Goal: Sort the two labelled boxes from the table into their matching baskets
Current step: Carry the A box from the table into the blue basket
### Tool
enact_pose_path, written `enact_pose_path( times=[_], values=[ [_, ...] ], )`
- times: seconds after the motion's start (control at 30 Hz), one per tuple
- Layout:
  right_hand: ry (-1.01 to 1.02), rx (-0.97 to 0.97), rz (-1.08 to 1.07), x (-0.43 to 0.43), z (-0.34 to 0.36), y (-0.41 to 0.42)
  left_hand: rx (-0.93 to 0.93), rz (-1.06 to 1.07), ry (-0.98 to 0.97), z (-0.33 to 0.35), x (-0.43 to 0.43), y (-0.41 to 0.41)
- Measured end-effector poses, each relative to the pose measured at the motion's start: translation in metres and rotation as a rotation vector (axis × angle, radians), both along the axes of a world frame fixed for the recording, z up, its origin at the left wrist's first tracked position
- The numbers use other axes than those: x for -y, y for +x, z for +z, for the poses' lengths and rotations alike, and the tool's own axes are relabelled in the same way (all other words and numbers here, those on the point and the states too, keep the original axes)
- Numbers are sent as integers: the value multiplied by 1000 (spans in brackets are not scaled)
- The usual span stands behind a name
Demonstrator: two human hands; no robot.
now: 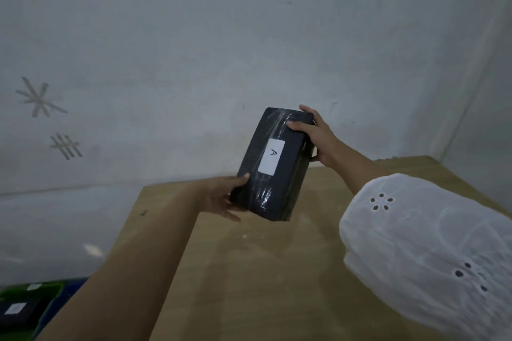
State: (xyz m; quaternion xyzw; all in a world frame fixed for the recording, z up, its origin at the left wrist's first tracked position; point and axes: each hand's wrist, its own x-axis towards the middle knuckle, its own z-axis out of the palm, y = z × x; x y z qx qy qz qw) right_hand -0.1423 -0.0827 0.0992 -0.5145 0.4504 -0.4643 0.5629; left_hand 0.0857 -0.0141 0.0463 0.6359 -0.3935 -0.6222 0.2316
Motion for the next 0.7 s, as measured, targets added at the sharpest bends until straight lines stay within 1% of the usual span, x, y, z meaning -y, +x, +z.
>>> enact_pose_path(
  times=[0.1,0.17,0.27,0.33,0.47,0.57,0.63,0.7],
  values=[
    [-62,-135,14,3,18,3,95,-198,68,9,-5,-5],
    [-92,-218,83,5,27,4,128,-200,-17,21,-4,-10],
    [-102,-302,239,6,36,8,19,-28,-272,42,3,-12],
    [-90,-317,354,7,39,10,-60,4,-361,56,7,-9],
    [-92,-302,495,12,44,10,-182,-84,-280,68,8,-5],
    [-107,-315,545,13,47,10,-273,-115,-238,63,7,-8],
    [-116,-330,550,13,49,11,-299,-82,-260,58,8,-11],
    [-125,-341,525,14,50,13,-324,-3,-310,55,9,-14]
  ],
)
